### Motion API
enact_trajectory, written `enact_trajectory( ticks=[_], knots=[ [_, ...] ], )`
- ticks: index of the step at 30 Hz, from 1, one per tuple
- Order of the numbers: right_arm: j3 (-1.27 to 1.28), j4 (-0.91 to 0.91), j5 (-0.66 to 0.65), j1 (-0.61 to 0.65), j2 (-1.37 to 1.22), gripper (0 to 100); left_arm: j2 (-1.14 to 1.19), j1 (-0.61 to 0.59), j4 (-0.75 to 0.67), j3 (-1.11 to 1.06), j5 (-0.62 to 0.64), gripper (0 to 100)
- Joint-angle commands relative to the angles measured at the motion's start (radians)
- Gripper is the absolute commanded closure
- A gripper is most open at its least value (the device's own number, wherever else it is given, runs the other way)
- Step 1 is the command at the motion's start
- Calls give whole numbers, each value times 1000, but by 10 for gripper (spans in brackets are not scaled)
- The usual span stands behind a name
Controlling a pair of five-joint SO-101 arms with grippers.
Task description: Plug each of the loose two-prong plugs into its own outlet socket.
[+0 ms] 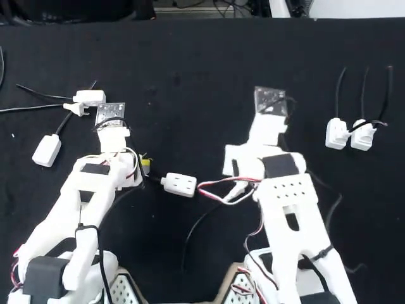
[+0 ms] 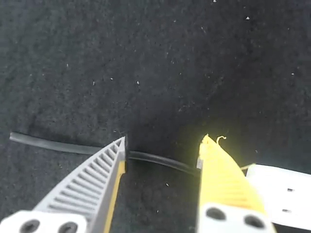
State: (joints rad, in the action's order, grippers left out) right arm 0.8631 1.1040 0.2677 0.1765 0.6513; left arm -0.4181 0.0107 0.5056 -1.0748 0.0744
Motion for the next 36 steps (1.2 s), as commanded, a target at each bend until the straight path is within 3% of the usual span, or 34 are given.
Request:
enact_trajectory(
  ticks=[1,7,22,27,32,36],
  knots=[
    [-42,95,12,71,-41,835,-3,1,-12,4,11,762],
    [-62,92,25,6,-173,835,-3,1,-12,4,11,762],
    [-278,101,239,14,-631,839,-3,1,-12,4,5,762],
    [-289,143,230,-11,-676,840,-3,1,-12,4,5,762],
    [-326,150,215,-129,-642,840,-5,1,-12,4,3,762],
    [-315,169,48,-130,-621,858,-5,1,-12,4,3,762]
  ],
)
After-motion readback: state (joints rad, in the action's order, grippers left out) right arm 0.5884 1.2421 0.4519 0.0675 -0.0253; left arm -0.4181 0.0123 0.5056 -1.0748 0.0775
